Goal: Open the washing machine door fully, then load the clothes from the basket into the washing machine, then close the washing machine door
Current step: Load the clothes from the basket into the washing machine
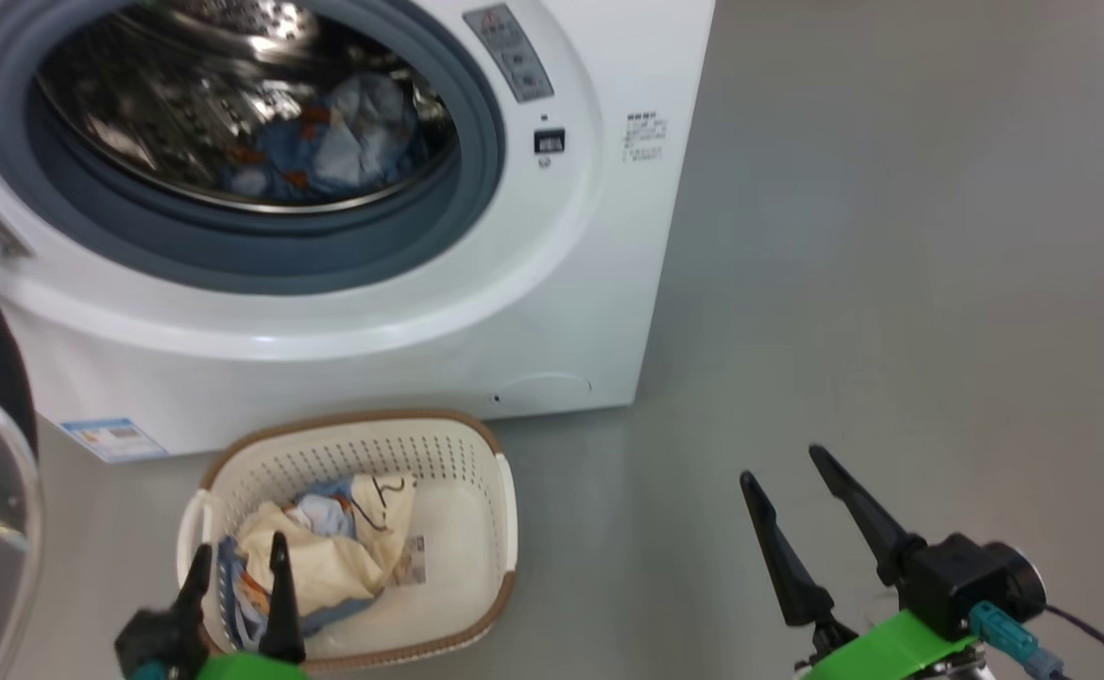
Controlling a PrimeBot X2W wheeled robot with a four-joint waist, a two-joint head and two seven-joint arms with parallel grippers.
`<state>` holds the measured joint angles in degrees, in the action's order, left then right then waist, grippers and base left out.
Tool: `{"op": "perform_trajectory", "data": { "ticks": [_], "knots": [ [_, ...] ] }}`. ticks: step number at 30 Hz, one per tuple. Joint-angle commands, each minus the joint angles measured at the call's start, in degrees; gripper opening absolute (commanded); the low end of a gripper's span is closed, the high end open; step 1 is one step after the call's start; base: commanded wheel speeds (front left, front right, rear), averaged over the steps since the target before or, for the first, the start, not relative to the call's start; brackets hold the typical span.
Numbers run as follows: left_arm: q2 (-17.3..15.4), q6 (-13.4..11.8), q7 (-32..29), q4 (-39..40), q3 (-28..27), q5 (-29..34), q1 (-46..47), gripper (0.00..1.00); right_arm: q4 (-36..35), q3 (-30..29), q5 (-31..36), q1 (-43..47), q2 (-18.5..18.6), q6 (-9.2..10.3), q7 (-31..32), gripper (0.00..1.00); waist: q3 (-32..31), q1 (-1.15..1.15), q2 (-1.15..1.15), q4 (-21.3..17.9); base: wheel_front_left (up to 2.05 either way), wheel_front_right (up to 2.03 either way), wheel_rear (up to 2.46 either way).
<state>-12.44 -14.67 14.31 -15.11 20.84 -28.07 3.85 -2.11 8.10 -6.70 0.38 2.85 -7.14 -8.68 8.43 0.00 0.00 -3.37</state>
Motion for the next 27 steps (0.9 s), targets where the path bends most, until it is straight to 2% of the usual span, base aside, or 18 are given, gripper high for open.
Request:
{"op": "perform_trajectory", "data": {
  "ticks": [1,10,14,21,27],
  "knots": [
    [-0.7,0.5,0.6,0.0,-1.7,-0.3,3.0,1.00,-1.7,1.5,0.2,-2.0,0.0,-0.35,-0.5,1.00,3.3,0.00,0.00,-0.8,0.00,0.00,0.00],
    [1.1,7.6,0.6,-20.8,-1.2,-2.1,17.6,1.00,-2.1,2.3,-0.5,-7.4,0.0,-0.35,-2.2,1.00,13.7,0.00,0.00,-3.2,0.00,0.00,0.00],
    [1.1,9.9,-0.3,-30.0,-1.0,-2.5,24.1,1.00,-1.5,3.3,-1.2,-10.0,0.0,-0.35,-3.4,1.00,18.1,0.00,0.00,-4.8,0.00,0.00,0.00],
    [-0.2,13.2,-2.5,-42.4,-1.2,-3.2,34.1,1.00,-0.3,5.0,-2.8,-14.1,0.0,-0.35,-5.2,1.00,25.2,0.00,0.00,-8.1,0.00,0.00,0.00],
    [-2.3,15.6,-4.3,-49.1,-2.3,-4.6,40.5,1.00,0.6,6.1,-4.5,-16.7,0.0,-0.35,-6.1,1.00,30.6,0.00,0.00,-10.7,0.00,0.00,0.00]
  ]
}}
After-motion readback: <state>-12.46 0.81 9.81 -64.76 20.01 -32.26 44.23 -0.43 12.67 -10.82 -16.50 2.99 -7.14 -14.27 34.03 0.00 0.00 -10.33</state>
